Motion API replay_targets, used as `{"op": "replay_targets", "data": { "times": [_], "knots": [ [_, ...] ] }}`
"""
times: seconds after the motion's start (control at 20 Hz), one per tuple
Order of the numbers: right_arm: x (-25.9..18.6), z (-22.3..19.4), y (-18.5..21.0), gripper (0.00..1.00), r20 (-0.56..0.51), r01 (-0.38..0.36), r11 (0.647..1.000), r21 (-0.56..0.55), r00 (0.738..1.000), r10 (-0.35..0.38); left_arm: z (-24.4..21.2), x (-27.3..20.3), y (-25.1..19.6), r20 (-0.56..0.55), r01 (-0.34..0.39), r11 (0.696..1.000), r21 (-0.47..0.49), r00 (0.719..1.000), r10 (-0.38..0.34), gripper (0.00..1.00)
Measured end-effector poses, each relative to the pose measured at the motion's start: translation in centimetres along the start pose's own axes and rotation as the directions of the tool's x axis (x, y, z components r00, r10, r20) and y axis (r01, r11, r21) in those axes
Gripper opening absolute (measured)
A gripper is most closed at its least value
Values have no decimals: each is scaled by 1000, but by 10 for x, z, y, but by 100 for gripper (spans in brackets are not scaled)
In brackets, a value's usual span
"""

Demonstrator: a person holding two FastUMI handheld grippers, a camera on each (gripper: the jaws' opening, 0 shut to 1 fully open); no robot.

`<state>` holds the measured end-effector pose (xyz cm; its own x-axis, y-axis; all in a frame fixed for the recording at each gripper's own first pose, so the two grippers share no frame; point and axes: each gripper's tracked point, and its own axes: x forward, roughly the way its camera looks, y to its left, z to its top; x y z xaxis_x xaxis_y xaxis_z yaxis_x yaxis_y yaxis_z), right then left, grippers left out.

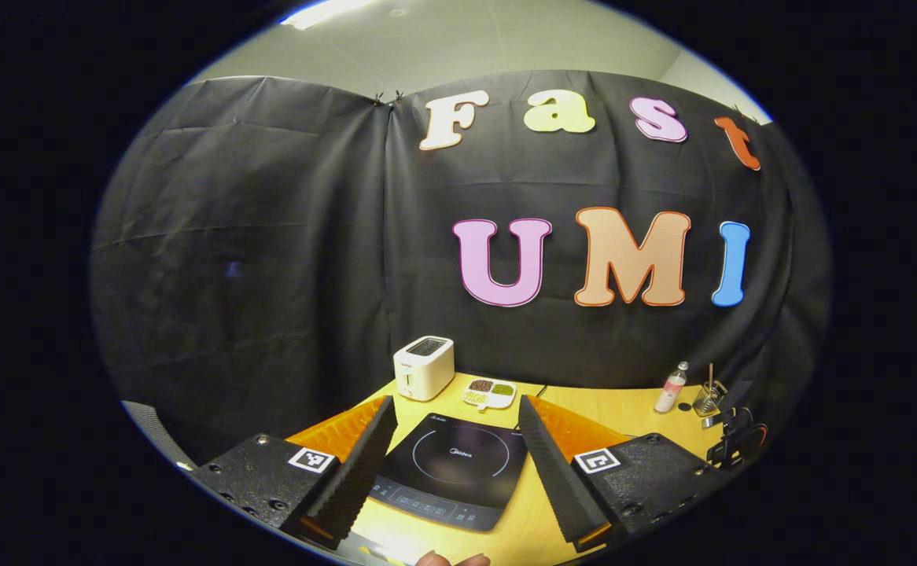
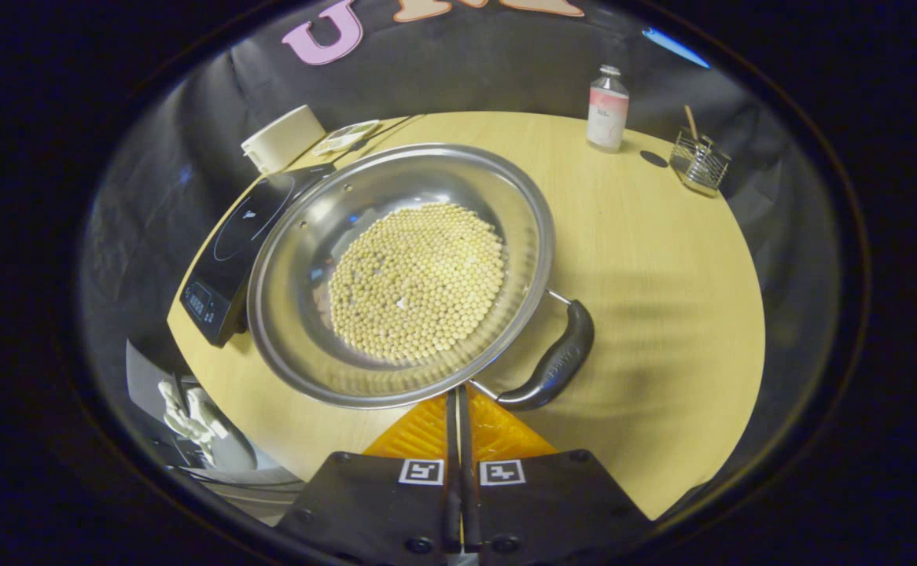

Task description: First push the handle of the pot to place it horizontally, then grasp the pot with both hands and set it on the induction cooktop.

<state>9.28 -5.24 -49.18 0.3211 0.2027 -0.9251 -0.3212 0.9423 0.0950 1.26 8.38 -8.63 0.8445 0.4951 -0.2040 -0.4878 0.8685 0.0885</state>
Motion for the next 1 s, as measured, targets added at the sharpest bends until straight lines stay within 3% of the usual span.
{"op": "replay_targets", "data": {
  "times": [0.8,1.0],
  "knots": [
    [12,26,-43,2,0,13,1000,15,1000,-13,-4,-6,-20,-22,-25,999,28,999,26,91],
    [7,26,-50,3,3,53,998,21,999,-53,-6,-3,-29,-27,1,1000,31,1000,0,91]
  ]
}}
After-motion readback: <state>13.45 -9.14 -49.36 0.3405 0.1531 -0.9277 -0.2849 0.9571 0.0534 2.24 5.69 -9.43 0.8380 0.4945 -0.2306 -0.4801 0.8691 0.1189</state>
